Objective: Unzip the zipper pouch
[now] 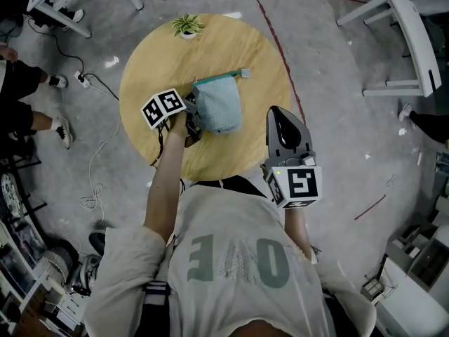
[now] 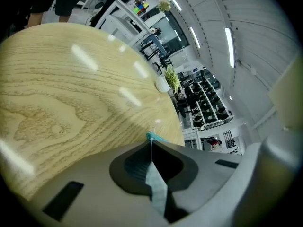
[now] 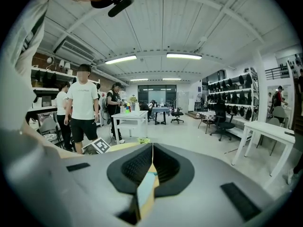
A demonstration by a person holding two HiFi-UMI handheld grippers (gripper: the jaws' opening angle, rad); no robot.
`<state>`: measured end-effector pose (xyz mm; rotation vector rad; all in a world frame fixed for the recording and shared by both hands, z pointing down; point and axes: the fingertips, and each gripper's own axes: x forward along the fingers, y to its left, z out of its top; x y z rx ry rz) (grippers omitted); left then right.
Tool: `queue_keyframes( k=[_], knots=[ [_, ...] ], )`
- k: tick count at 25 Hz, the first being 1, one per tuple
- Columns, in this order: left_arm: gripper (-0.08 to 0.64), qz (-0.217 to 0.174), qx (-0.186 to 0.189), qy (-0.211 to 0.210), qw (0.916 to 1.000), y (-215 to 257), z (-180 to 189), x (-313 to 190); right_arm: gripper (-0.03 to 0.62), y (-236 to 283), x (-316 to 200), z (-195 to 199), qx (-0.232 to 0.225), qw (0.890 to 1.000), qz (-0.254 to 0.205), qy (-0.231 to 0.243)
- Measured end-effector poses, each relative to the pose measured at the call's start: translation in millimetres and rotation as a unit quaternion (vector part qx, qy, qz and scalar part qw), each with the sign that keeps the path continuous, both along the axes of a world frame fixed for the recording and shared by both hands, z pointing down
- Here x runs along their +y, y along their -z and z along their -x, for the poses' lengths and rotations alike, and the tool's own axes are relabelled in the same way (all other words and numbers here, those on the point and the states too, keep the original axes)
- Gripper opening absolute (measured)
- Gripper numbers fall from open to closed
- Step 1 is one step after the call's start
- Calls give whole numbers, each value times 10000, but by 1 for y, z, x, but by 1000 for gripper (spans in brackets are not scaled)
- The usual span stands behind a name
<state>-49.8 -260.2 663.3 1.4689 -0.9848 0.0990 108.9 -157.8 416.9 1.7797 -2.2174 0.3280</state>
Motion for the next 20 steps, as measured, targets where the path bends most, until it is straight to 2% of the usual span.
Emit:
queue_keyframes(
  k=[6, 11, 16, 20],
  knots=[
    [31, -588, -131, -180, 9980, 34, -5, -13, 29, 8, -2, 2, -5, 9999, -145, 48],
    [29, -1364, -237, -275, 9900, 91, -8, -27, 29, 25, -1, 2, -22, 9991, -418, 120],
    [29, -2201, -280, -253, 9747, 161, -3, -41, 29, 48, -8, 7, -32, 9967, -770, 247],
    [29, -2959, -375, -177, 9543, 220, 6, -49, 29, 65, -15, 12, -45, 9940, -1026, 370]
  ],
)
